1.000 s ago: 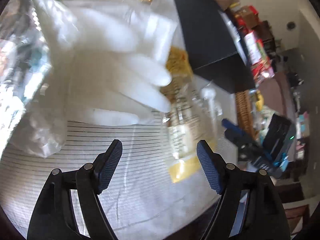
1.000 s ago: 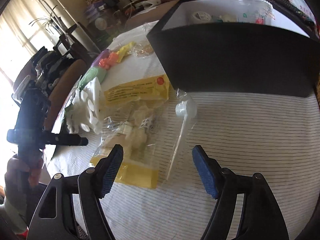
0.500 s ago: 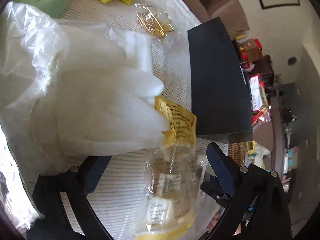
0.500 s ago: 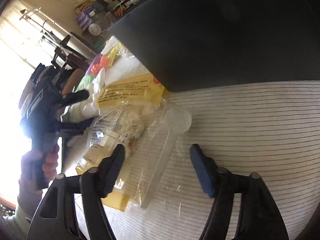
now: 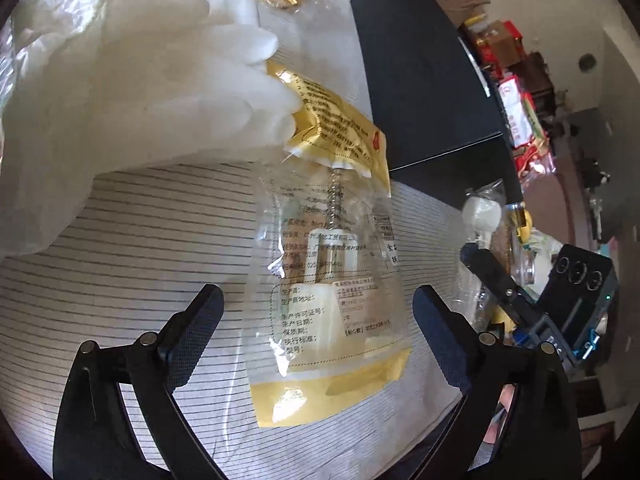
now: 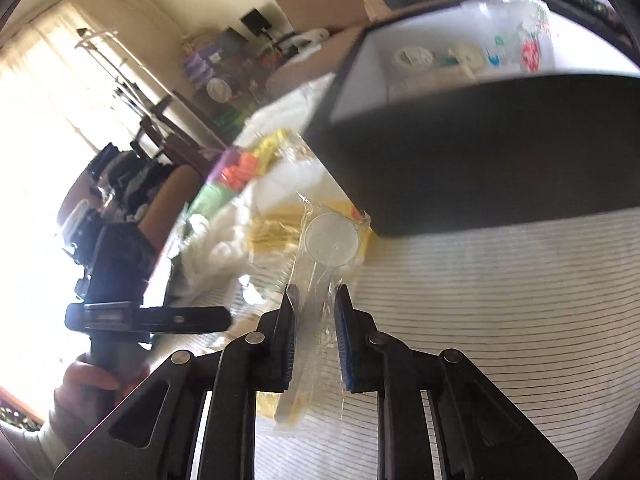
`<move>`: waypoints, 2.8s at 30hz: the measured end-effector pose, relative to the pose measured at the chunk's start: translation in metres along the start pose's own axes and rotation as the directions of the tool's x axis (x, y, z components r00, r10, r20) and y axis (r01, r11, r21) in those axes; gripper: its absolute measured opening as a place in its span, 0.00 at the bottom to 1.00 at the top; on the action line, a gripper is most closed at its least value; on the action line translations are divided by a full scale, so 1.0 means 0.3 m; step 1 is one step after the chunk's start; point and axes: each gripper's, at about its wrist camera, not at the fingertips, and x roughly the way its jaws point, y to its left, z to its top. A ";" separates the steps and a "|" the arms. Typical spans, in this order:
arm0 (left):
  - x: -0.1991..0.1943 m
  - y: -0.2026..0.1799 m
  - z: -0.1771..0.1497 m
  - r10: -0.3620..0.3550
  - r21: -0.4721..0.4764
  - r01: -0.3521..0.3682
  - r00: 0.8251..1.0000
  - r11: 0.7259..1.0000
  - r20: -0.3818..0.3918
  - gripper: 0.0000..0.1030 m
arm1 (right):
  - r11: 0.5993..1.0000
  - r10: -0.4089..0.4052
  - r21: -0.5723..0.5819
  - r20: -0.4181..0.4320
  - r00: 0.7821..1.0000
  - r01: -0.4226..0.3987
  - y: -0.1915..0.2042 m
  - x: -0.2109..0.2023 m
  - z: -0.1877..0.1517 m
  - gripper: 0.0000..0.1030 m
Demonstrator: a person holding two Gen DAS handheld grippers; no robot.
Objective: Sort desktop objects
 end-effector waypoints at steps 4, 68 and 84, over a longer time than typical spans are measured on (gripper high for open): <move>0.028 -0.032 0.005 0.041 0.059 -0.040 0.999 0.997 -0.015 0.55 | 0.999 0.041 0.001 0.064 0.997 -0.041 0.060 -0.069 0.066 0.17; 0.009 -0.097 0.145 -0.160 0.055 0.158 0.987 0.986 0.033 0.17 | 0.939 -0.132 -0.336 -0.143 0.981 0.077 0.422 0.254 0.577 0.73; 0.007 -0.285 0.168 -0.274 0.126 0.273 0.962 0.954 -0.002 0.18 | 0.815 -0.391 -0.485 -0.057 0.919 0.317 0.353 0.150 -0.044 0.81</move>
